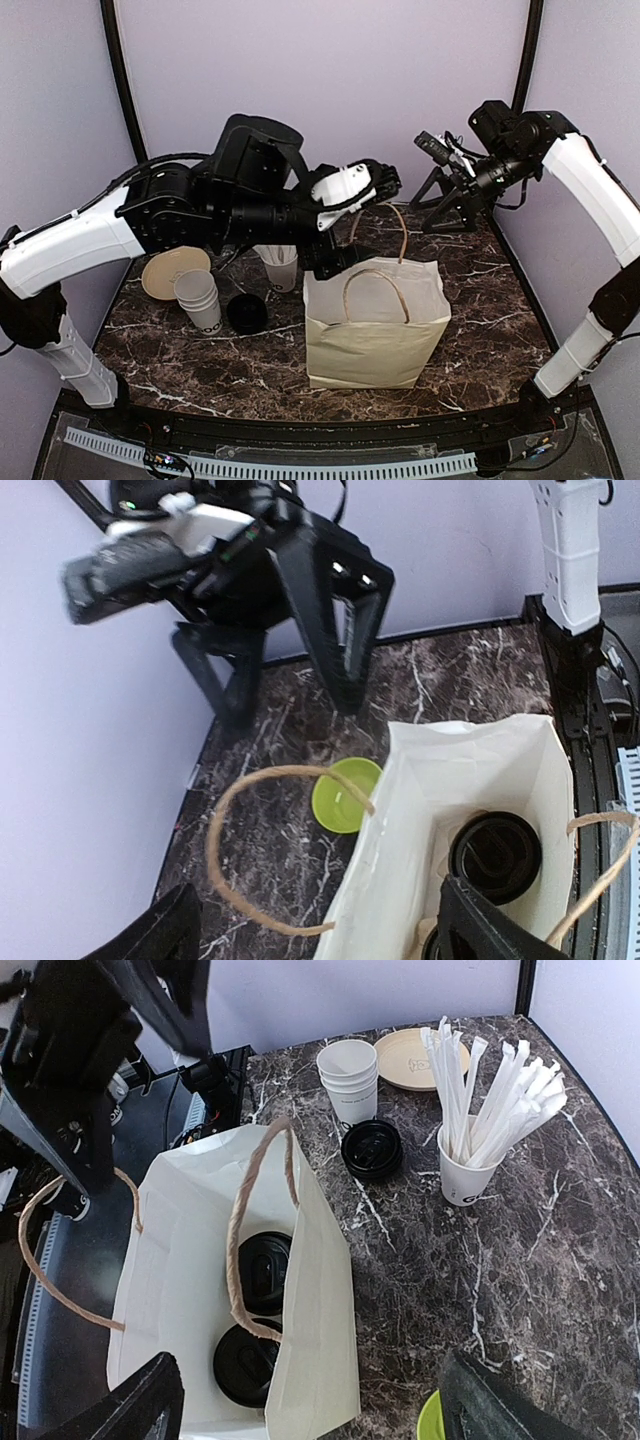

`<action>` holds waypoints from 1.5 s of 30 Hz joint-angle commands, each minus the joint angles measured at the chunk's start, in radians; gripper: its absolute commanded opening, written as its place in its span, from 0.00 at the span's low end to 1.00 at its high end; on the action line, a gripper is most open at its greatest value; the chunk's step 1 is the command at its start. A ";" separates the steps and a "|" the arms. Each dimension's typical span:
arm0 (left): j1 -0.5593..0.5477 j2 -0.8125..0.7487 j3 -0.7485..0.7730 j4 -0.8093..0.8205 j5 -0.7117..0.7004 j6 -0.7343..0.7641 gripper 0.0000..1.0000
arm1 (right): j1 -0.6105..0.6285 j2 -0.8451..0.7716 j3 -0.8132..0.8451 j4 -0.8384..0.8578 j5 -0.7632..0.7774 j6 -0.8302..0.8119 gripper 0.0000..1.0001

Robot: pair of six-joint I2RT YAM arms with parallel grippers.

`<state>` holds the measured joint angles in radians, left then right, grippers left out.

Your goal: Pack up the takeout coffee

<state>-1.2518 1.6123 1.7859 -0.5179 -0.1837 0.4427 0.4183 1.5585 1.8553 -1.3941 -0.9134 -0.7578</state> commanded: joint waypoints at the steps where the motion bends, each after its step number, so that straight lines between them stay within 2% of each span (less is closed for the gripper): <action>1: 0.006 -0.118 -0.044 0.136 -0.128 0.022 0.83 | 0.004 0.010 0.031 0.038 0.008 0.033 0.89; 6: 0.040 -0.225 -0.165 0.283 -0.367 -0.032 0.80 | -0.035 0.014 0.117 0.047 0.025 0.095 0.87; 8: 0.098 -0.281 -0.203 0.265 -0.432 -0.137 0.76 | -0.090 -0.003 0.120 0.117 0.036 0.183 0.83; 10: 0.182 -0.313 -0.235 0.192 -0.449 -0.273 0.71 | -0.155 -0.036 0.056 0.232 0.050 0.283 0.80; 14: 0.373 -0.359 -0.324 0.117 -0.339 -0.527 0.63 | -0.280 -0.141 -0.241 0.485 0.043 0.377 0.75; 18: 0.509 -0.379 -0.425 0.121 -0.244 -0.663 0.57 | -0.389 -0.227 -0.511 0.716 0.025 0.458 0.72; 21: 0.586 -0.383 -0.487 0.165 -0.143 -0.718 0.57 | -0.484 -0.261 -0.644 0.848 -0.045 0.516 0.70; 27: 0.675 -0.333 -0.507 0.204 0.002 -0.778 0.58 | -0.513 -0.320 -0.851 1.050 -0.034 0.546 0.66; 31: 0.697 -0.278 -0.486 0.192 0.048 -0.800 0.54 | -0.515 -0.338 -0.881 1.059 -0.014 0.523 0.65; 36: 0.702 -0.228 -0.466 0.186 0.049 -0.812 0.44 | -0.516 -0.344 -0.906 1.067 -0.036 0.512 0.65; 45: 0.703 -0.173 -0.459 0.208 0.050 -0.807 0.37 | -0.516 -0.351 -0.917 1.061 -0.052 0.493 0.65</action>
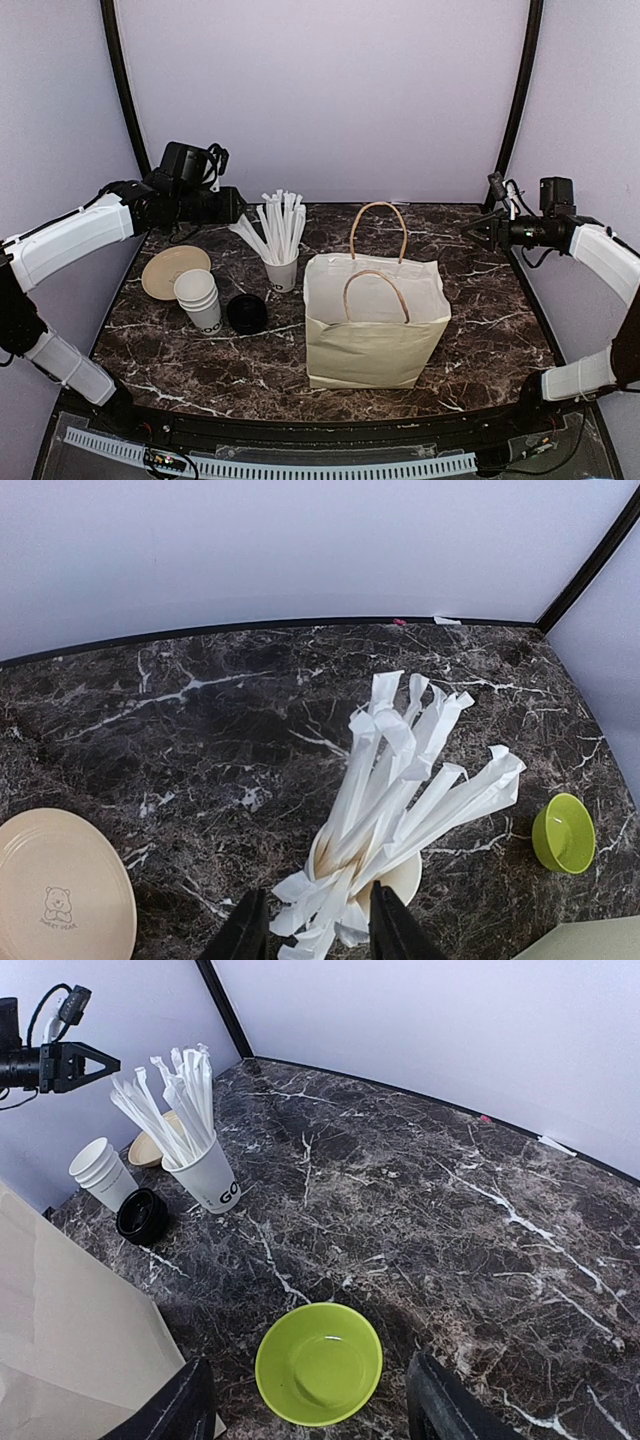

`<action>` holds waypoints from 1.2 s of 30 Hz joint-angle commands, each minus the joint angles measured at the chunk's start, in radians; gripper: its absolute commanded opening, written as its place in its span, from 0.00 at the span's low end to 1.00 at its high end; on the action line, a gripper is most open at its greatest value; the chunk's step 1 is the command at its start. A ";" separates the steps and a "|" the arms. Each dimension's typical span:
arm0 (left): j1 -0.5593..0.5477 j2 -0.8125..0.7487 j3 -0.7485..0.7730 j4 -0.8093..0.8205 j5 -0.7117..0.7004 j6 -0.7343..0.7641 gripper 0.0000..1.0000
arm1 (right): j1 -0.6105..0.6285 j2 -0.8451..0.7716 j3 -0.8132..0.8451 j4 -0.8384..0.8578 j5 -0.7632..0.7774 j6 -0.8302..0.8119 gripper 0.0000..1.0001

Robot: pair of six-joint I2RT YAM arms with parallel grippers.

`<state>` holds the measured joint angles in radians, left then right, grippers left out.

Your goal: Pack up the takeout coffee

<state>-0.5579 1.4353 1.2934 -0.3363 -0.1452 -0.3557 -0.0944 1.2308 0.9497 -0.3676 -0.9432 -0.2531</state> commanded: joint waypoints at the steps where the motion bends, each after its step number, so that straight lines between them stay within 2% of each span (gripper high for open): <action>1: 0.009 0.009 0.035 0.026 0.012 -0.009 0.35 | -0.004 -0.022 -0.013 0.035 -0.023 -0.013 0.65; 9: 0.008 0.012 0.036 0.020 0.061 -0.020 0.30 | -0.004 -0.005 -0.008 0.022 -0.029 -0.028 0.65; 12: 0.007 0.004 0.030 0.020 0.077 -0.028 0.34 | -0.003 -0.003 -0.009 0.023 -0.030 -0.029 0.65; 15: 0.007 -0.003 0.020 0.024 0.086 -0.025 0.34 | -0.004 0.002 -0.009 0.022 -0.031 -0.029 0.65; 20: 0.007 0.004 0.015 0.020 0.093 -0.022 0.25 | -0.004 0.010 -0.006 0.018 -0.032 -0.031 0.64; 23: 0.004 -0.002 0.028 0.015 0.102 -0.020 0.09 | -0.004 0.010 -0.008 0.019 -0.029 -0.031 0.64; 25: -0.003 -0.014 0.045 0.001 0.100 -0.018 0.02 | -0.004 0.012 -0.008 0.021 -0.027 -0.032 0.64; 36: -0.085 -0.164 0.270 -0.196 0.030 0.039 0.00 | -0.004 0.038 -0.001 0.013 -0.020 -0.039 0.64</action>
<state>-0.6220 1.3773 1.4593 -0.4557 -0.0883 -0.3515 -0.0944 1.2552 0.9459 -0.3664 -0.9535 -0.2790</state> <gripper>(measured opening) 0.023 0.638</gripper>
